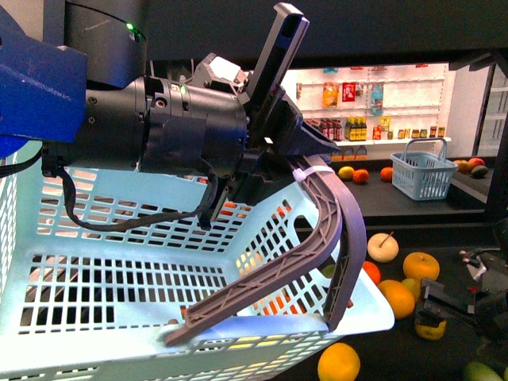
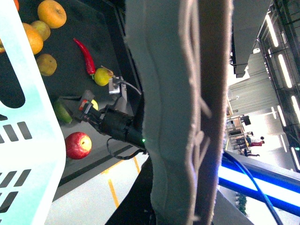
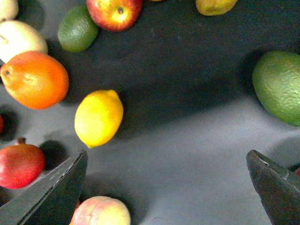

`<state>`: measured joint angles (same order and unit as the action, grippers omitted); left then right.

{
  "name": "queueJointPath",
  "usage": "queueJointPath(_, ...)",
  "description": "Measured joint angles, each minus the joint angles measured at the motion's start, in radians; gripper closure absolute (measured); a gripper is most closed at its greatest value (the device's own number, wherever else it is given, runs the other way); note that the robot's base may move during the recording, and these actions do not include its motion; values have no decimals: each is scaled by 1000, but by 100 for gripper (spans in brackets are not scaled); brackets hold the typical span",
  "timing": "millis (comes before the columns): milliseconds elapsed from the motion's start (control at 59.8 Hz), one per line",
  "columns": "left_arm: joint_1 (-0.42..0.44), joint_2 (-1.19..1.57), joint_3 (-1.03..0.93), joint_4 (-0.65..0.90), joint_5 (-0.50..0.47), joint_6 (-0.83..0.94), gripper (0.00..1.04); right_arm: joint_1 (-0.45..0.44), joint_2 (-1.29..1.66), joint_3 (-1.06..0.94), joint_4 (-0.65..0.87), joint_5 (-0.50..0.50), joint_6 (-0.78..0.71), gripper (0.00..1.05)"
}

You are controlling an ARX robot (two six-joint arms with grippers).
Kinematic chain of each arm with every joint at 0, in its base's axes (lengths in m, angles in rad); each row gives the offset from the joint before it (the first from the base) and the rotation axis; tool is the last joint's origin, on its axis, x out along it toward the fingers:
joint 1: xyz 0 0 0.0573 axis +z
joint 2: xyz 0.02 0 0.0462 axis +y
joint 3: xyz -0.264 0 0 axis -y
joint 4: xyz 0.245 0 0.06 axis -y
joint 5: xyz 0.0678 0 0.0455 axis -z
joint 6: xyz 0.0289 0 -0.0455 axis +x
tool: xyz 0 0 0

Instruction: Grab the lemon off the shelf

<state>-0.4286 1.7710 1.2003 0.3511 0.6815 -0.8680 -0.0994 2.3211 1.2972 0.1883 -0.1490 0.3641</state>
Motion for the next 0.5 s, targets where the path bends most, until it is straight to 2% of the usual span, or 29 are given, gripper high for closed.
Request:
queueJointPath(201,0,0,0,0,0,0,95,52,112,19,41,-16,-121,2)
queueJointPath(502,0,0,0,0,0,0,95,140,233,159,11,-3,-93,2)
